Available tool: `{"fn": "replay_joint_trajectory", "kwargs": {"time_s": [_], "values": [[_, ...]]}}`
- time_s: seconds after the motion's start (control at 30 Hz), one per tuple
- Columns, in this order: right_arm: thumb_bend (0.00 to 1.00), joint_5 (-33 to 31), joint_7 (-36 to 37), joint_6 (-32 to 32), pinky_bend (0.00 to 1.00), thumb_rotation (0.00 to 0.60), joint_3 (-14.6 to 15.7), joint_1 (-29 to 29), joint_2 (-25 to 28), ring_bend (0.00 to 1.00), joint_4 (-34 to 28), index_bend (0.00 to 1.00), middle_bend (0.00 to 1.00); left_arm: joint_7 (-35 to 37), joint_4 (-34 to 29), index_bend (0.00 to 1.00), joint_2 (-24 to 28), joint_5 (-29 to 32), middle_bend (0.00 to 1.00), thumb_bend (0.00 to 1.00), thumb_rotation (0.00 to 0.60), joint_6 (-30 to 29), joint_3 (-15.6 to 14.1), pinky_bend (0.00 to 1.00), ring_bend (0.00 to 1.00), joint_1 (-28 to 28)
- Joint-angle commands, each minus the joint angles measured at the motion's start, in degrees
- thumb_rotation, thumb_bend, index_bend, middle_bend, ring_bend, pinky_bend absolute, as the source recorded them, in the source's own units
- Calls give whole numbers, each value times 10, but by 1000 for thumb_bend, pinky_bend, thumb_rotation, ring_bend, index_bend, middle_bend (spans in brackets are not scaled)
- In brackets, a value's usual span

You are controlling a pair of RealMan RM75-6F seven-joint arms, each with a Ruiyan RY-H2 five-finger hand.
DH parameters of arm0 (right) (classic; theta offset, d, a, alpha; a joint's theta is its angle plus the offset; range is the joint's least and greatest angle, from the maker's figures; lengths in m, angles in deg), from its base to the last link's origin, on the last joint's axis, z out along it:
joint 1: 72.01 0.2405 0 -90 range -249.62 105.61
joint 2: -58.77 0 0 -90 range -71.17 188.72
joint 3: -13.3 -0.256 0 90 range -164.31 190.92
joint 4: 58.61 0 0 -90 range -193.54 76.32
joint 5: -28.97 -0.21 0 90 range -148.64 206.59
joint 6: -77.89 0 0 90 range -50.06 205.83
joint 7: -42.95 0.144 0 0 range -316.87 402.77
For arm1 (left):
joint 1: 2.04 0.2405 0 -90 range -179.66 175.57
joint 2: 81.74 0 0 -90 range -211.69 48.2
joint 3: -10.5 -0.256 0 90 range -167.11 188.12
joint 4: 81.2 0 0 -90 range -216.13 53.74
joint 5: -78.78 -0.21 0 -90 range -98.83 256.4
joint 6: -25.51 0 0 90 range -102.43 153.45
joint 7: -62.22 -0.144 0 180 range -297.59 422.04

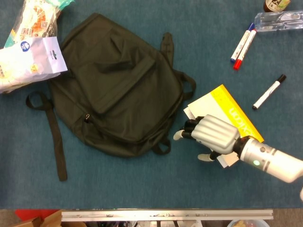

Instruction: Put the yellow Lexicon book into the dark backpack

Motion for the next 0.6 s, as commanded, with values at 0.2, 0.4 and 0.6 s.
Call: {"fn": "replay_joint_trajectory", "kwargs": {"time_s": [0.2,0.4,0.6], "values": [[144,-42,-18,-10,388,600,-10,11,-26,275,34,275,352,7,4,153,1,-3,127,349,600,-1,0,70,98,1],[141,-97,-42,-3,388,600,-22,3,-24,291,63,275,353,16,13,153,0,-1,127,348,600,4,-1,70,98,1],[140,-152,-54,14,388,600,-33,-13,-5,298,89,275,357,22,21,153,-3,-2,128,349,600,9,-1,70,98,-1]]}}
